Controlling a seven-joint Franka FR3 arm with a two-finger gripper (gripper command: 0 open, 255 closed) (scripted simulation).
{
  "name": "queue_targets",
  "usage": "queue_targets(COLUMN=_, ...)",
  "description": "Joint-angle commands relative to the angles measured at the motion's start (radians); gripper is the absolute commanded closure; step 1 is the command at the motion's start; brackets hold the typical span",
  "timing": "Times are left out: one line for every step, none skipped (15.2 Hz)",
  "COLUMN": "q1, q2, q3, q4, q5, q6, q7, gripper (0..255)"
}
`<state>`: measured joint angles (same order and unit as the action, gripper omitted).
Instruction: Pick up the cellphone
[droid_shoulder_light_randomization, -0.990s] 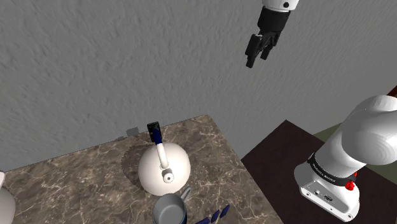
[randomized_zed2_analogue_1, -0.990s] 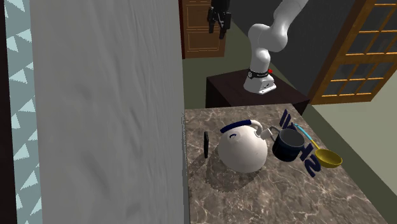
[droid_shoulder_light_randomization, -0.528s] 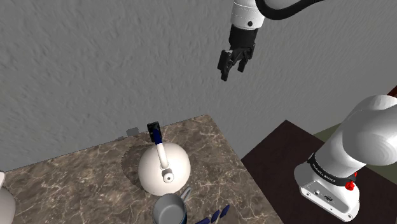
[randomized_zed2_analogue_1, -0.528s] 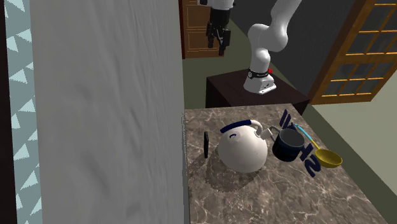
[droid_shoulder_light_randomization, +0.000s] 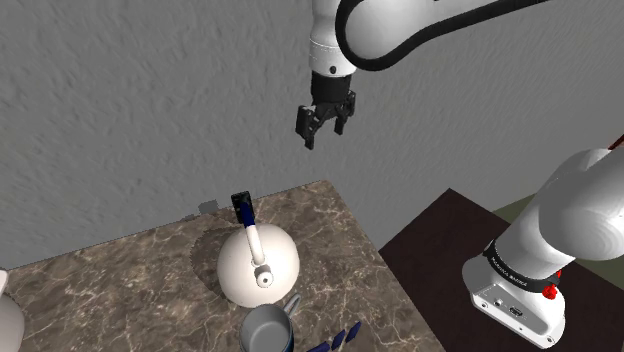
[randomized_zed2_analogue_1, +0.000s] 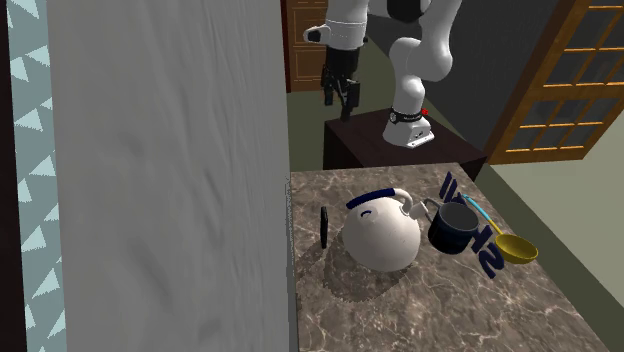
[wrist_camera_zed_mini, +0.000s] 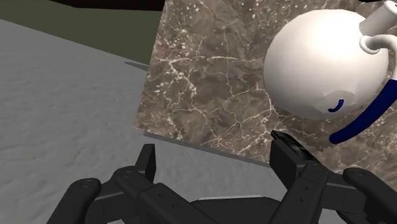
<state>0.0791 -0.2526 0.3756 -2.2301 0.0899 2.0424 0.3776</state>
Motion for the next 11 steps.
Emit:
queue_targets(q1=0.001, q2=0.079, q3=0.028, q4=0.039, q5=-0.023, q6=0.033, q7=0.048, gripper=0)
queue_targets(q1=0.003, q2=0.118, q3=0.041, q4=0.062, q5=-0.037, q6=0.044, q7=0.074, gripper=0)
queue_targets(q1=0.006, q2=0.157, q3=0.054, q4=0.087, q5=-0.053, q6=0.053, q7=0.101, gripper=0)
queue_targets(q1=0.010, q2=0.197, q3=0.064, q4=0.113, q5=-0.070, q6=0.062, q7=0.128, gripper=0)
queue_targets(q1=0.015, q2=0.237, q3=0.074, q4=0.141, q5=-0.089, q6=0.069, q7=0.155, gripper=0)
queue_targets(q1=0.022, q2=0.278, q3=0.082, q4=0.169, q5=-0.109, q6=0.074, q7=0.181, gripper=0)
queue_targets(q1=0.030, q2=0.320, q3=0.089, q4=0.200, q5=-0.129, q6=0.078, q7=0.208, gripper=0)
queue_targets(q1=0.040, q2=0.361, q3=0.093, q4=0.231, q5=-0.150, q6=0.081, q7=0.234, gripper=0)
queue_targets(q1=0.051, q2=0.403, q3=0.096, q4=0.264, q5=-0.171, q6=0.083, q7=0.260, gripper=0)
queue_targets(q1=0.064, q2=0.445, q3=0.097, q4=0.299, q5=-0.192, q6=0.083, q7=0.284, gripper=0)
queue_targets(q1=0.078, q2=0.487, q3=0.097, q4=0.335, q5=-0.212, q6=0.081, q7=0.308, gripper=0)
